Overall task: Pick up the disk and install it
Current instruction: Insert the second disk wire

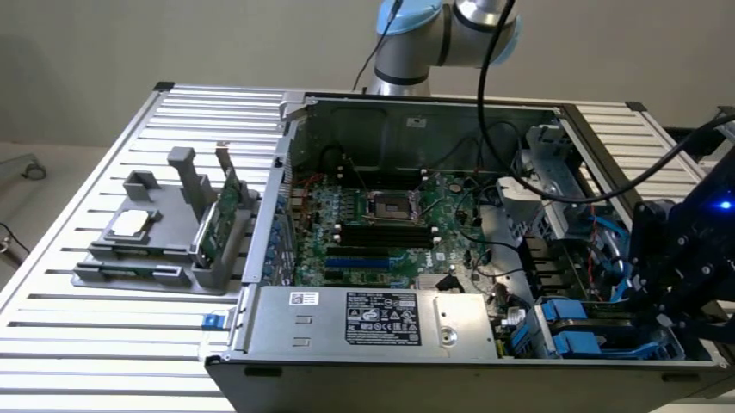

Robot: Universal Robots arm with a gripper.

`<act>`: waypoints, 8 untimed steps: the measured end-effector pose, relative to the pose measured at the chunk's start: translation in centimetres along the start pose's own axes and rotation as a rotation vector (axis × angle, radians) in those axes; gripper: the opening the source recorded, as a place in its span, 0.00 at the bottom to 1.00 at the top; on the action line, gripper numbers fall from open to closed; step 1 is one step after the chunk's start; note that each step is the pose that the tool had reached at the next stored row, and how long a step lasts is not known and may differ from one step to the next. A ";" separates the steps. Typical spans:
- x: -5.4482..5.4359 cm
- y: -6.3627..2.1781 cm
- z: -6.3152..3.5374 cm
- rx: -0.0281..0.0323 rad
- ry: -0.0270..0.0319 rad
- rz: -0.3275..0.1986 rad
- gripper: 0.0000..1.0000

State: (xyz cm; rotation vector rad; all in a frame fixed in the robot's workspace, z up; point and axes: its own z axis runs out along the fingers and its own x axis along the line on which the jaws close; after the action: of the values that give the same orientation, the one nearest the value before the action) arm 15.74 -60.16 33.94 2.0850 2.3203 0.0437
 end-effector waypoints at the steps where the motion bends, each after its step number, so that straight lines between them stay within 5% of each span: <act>1: 0.0 -0.01 0.03 -0.0001 0.0010 0.003 0.22; 8: 0.0 -0.26 -0.47 -0.0009 0.0081 0.007 0.19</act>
State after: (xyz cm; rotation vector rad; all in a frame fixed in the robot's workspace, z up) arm 15.46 -60.19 34.40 2.0966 2.3172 0.0535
